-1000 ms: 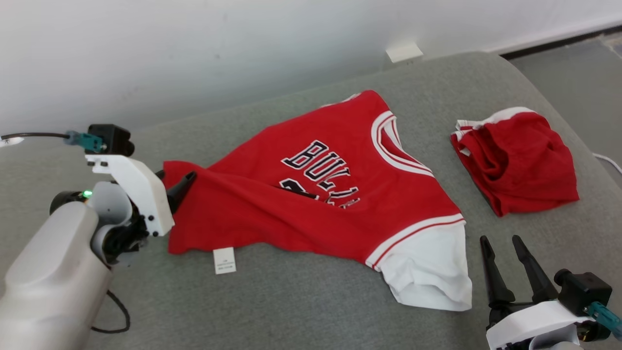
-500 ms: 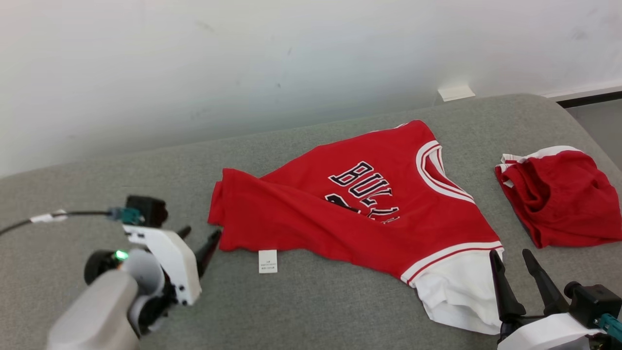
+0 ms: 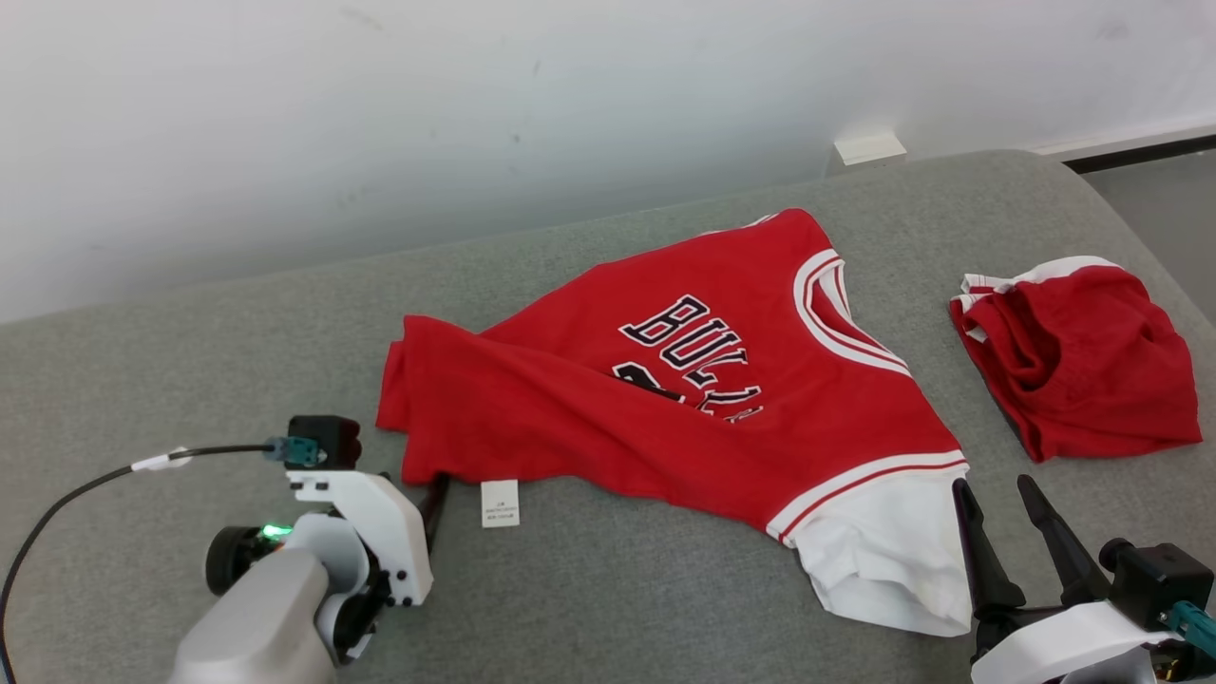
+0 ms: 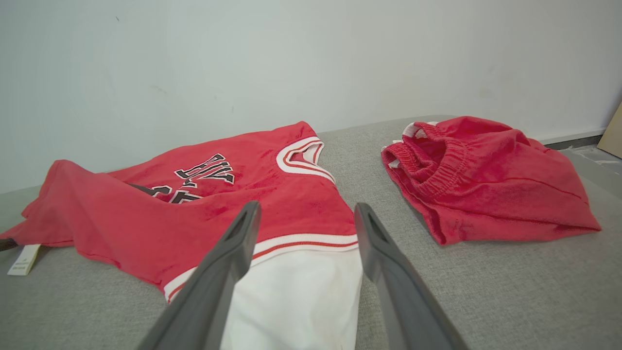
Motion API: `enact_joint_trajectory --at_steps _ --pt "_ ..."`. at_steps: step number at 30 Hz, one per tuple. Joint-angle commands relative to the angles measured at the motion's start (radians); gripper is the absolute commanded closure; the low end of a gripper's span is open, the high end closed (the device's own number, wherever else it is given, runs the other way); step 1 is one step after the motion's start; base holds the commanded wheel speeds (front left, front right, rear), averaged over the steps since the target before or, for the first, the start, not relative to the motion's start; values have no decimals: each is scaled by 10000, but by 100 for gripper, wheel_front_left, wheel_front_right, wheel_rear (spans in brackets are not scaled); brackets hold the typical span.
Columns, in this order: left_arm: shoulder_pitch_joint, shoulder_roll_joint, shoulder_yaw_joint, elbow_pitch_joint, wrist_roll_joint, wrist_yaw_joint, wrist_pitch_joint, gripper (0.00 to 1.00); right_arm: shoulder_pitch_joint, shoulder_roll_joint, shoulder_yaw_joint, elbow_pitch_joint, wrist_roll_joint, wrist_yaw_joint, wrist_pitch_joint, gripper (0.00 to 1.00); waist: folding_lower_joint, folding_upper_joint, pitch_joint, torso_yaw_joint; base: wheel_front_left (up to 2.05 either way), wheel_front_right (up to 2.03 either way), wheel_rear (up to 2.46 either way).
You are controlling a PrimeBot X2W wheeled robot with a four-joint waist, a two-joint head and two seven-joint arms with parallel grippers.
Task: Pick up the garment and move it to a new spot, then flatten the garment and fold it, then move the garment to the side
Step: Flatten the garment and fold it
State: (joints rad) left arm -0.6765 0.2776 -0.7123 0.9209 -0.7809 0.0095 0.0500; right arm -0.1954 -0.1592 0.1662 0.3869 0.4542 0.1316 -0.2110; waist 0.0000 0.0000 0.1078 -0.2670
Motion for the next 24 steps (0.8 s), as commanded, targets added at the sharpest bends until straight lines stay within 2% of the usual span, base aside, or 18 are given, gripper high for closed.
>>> enact_joint_trajectory --at_steps 1,11,12,13,14,15,24 --pt "-66 -62 25 170 -15 -41 -72 0 27 -72 -10 -31 -64 -21 17 0 0 0 33 -42 0 0 0" --pt "-769 -568 -172 1573 76 -629 -683 0 -63 -51 45 -66 -92 -21 41 0 0 0 207 -94 0 0 0" --pt "-824 -631 -192 1658 85 -698 -762 39 -62 -59 37 -59 -83 -21 36 0 0 0 211 -76 0 0 0" --pt "-876 -663 -238 1723 135 -739 -848 65 -55 -64 30 -46 -83 -21 33 0 0 0 208 -57 0 0 0" --pt "-927 -702 -252 1799 141 -798 -930 96 -47 -66 25 -30 -86 -21 33 0 0 0 195 -36 0 0 0" --pt "-960 -756 -263 1894 125 -842 -988 100 -38 -68 10 -5 -92 -21 33 0 0 0 174 -13 0 0 0" --pt "-1109 -1080 -528 2118 184 -1215 -1579 100 183 -142 -142 134 -100 -21 58 0 0 0 -398 420 0 0 0"
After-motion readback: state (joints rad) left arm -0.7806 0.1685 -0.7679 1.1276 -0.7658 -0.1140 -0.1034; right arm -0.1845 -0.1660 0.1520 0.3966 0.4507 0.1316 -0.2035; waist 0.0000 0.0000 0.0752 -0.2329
